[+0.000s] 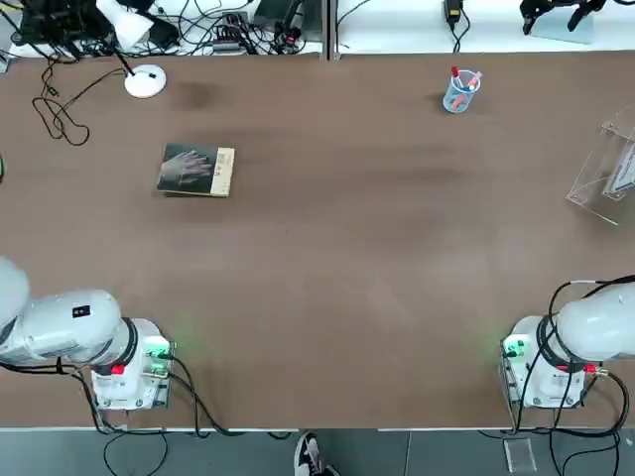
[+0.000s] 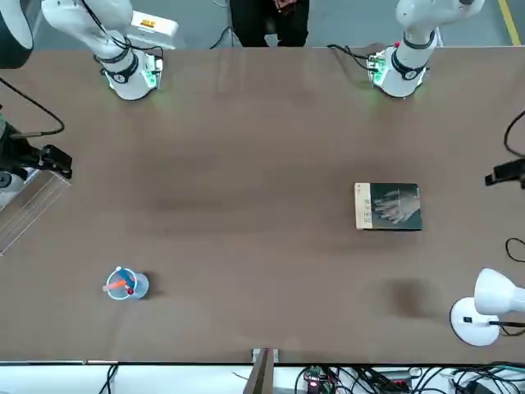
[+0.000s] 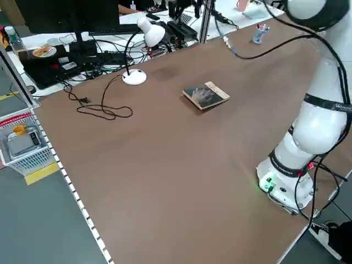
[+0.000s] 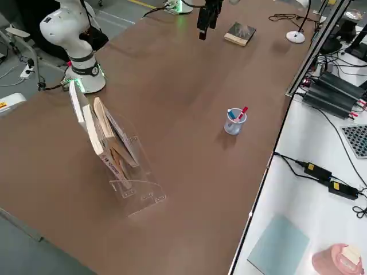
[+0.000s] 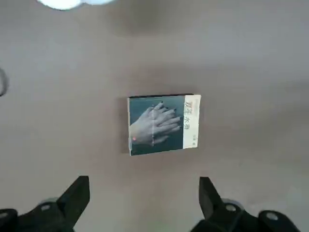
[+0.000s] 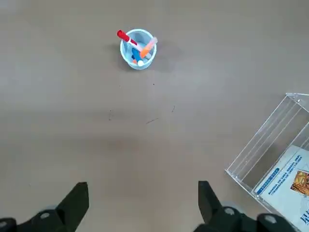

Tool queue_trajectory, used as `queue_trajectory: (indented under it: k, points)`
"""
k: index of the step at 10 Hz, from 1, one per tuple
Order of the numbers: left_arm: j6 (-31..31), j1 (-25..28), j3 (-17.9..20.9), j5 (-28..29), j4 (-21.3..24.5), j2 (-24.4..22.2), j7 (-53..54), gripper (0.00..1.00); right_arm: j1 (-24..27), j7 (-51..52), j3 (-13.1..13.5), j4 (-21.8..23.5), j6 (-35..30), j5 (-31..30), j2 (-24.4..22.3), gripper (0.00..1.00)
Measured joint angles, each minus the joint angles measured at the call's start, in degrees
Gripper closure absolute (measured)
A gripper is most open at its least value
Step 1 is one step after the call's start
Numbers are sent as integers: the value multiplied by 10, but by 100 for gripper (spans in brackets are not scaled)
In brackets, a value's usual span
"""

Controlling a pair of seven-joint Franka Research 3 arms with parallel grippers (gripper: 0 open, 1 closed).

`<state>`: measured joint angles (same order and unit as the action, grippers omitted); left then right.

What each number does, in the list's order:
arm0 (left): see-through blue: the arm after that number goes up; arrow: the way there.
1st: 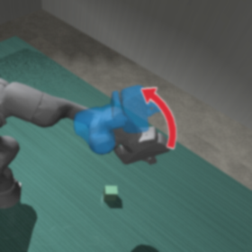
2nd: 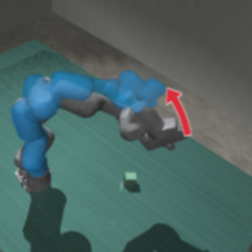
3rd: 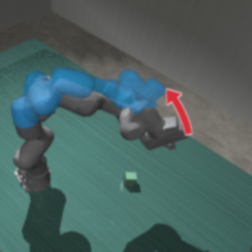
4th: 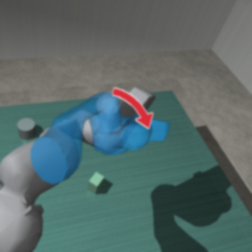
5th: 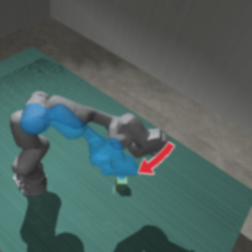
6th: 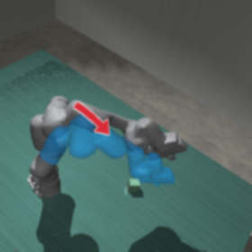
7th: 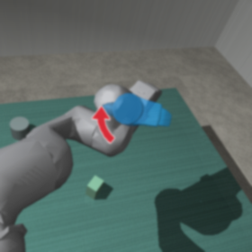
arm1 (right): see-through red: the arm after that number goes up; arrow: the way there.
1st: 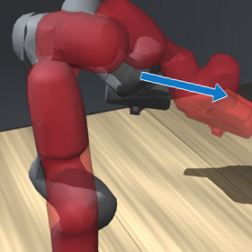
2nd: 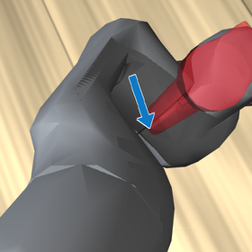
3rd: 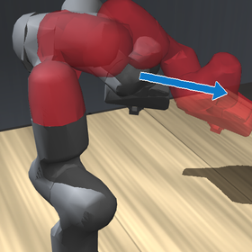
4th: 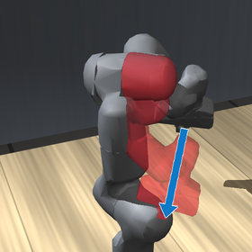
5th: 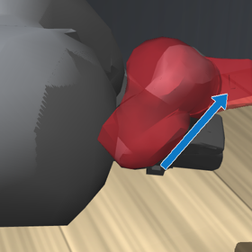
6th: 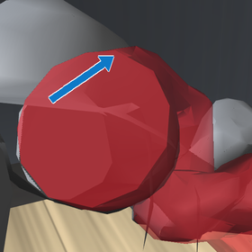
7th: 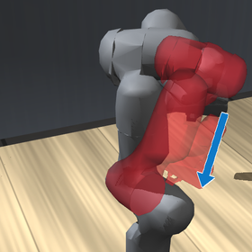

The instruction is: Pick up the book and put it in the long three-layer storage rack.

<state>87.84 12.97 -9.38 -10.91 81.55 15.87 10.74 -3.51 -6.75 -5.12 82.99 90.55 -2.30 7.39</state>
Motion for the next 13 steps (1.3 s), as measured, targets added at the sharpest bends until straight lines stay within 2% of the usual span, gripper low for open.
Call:
queue_trajectory:
  k: [2,4,8,13]
  points:
    - [7,2,0,-20,16,16,33,0,0,0,0,0,1,0,0,0]
    - [49,5,0,-29,57,16,47,0,0,0,0,0,3,0,0,0]
    - [164,5,-3,-41,164,-8,83,0,0,12,0,0,5,0,0,0]
    - [223,26,-2,-88,251,-27,159,0,0,37,0,0,7,0,0,0]
